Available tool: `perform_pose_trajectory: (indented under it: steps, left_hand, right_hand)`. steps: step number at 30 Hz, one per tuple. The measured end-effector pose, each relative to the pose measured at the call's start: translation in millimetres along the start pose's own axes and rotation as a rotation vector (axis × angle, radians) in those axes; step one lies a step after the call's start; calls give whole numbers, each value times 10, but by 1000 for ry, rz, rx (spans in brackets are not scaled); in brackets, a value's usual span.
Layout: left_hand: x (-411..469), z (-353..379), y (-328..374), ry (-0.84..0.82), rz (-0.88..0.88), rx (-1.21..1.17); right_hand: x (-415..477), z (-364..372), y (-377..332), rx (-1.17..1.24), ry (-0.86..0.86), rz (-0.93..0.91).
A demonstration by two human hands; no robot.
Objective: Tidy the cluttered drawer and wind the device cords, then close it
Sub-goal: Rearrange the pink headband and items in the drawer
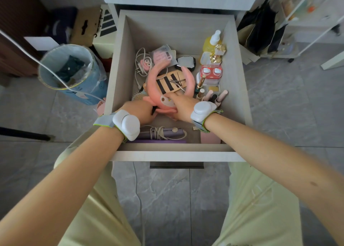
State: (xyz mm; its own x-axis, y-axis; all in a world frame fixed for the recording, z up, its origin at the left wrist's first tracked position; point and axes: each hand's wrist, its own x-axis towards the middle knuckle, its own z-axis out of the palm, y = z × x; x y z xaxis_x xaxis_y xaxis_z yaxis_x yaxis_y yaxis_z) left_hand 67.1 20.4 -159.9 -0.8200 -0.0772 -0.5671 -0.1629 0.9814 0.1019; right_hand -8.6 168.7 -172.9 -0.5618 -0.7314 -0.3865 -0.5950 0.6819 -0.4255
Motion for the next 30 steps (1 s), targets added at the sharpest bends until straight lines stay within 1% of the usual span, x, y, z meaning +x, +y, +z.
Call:
perform_pose_trajectory:
  steps: [3, 5, 7, 9, 10, 12, 14, 16, 18, 20, 22, 23, 24, 25, 27, 28, 29, 30]
  left_hand:
    - [-16, -71, 23, 180, -5, -18]
    - [-37, -107, 47, 420, -10, -65]
    - [-69, -156, 69, 670, 6, -168]
    - [-110, -205, 79, 830, 52, -331]
    - [-128, -225, 78, 881, 75, -421]
    - [-156, -244, 74, 922, 105, -566]
    - [-180, -269, 78, 907, 131, -684]
    - [-190, -325, 62, 897, 126, -746]
    - [-170, -405, 19, 917, 93, -757]
    - [-123, -503, -34, 920, 48, -747]
    - [-70, -597, -84, 949, 7, -740]
    - [-30, -643, -133, 978, -14, -748]
    - [4, -687, -171, 1008, -34, -769]
    - [49, -738, -214, 1040, -68, -785]
    - [131, -817, -308, 1129, -154, -761]
    - [153, -836, -339, 1165, -175, -743]
    - [178, -839, -373, 1182, -170, -734]
    - [213, -872, -420, 1178, -151, -723]
  right_hand:
    - [33, -55, 44, 62, 39, -30]
    - [28, -99, 45, 152, 123, -21]
    - [23, -139, -3, 350, 237, -10]
    - [44, -166, -52, 570, 335, -49]
    - [42, -181, -79, 632, 368, -69]
    - [-2, -201, -133, 657, 402, -86]
    - [-45, -193, -163, 607, 389, -136]
    - [-61, -201, -206, 516, 351, -188]
    - [-27, -200, -243, 497, 347, -218]
    - [32, -214, -272, 531, 413, -203]
    - [105, -254, -263, 617, 477, -112]
    - [183, -290, -250, 615, 491, -61]
    - [264, -333, -242, 543, 482, -11]
    - [382, -364, -198, 414, 471, 28]
    - [668, -422, -133, 196, 387, 70]
    - [821, -453, -110, 137, 317, 104]
    - [1023, -433, -45, 33, 281, 102]
    - [1160, -476, -73, -77, 207, 105]
